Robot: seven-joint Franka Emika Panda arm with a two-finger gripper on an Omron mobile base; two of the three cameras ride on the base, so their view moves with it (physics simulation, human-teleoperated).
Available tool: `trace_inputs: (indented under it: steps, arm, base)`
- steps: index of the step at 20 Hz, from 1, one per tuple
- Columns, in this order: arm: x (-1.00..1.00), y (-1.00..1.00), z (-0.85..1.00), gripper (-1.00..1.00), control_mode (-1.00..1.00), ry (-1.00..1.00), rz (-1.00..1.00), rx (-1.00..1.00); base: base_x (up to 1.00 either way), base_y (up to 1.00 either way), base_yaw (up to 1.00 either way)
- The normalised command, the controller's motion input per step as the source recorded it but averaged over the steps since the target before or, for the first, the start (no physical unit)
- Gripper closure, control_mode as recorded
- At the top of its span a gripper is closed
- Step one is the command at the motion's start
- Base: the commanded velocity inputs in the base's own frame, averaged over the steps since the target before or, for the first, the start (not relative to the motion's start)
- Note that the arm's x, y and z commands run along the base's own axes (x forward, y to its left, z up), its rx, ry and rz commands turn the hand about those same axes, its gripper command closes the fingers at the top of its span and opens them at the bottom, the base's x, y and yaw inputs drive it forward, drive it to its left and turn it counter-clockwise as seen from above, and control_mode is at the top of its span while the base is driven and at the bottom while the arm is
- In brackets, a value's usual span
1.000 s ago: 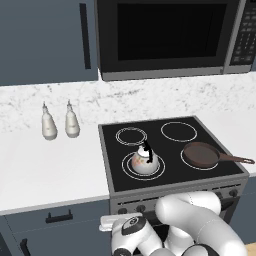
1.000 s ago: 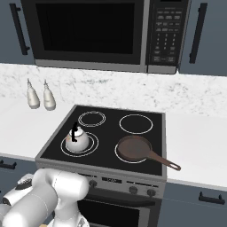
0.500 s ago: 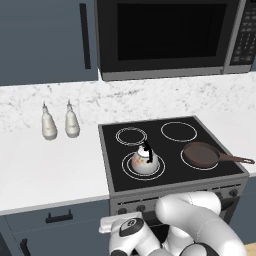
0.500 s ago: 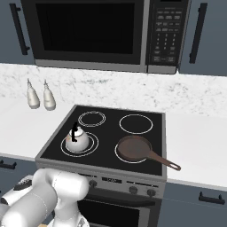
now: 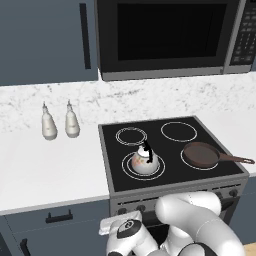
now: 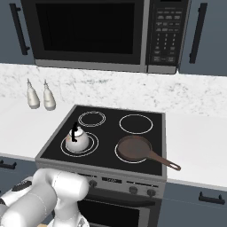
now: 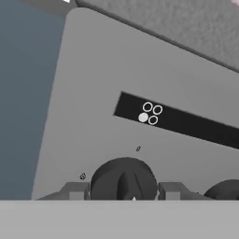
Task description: Pick the kettle from the counter and place it on a stove burner. Then turn the burner on.
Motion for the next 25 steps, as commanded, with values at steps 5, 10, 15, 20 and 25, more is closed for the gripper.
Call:
trace_inputs:
  steps: [5, 10, 15, 20, 25]
  arm:
    - [0.0, -0.03, 0.0, 1.0, -1.0, 0.0, 0.0, -0.12]
    - [0.0, -0.04, 0.0, 1.0, -1.0, 0.01, 0.0, -0.11]
    - [0.0, -0.08, 0.0, 1.0, -1.0, 0.0, 0.0, -0.12]
    - [-0.01, -0.03, 0.0, 1.0, -1.0, 0.0, 0.0, -0.11]
    - [-0.03, 0.0, -0.01, 1.0, -1.0, 0.01, 0.0, -0.12]
  base:
    - [0.0, 0.0, 0.0]
    - [0.0, 0.0, 0.0]
    - [0.0, 0.0, 0.0]
    - [0.0, 0.0, 0.0]
    - [0.0, 0.0, 0.0]
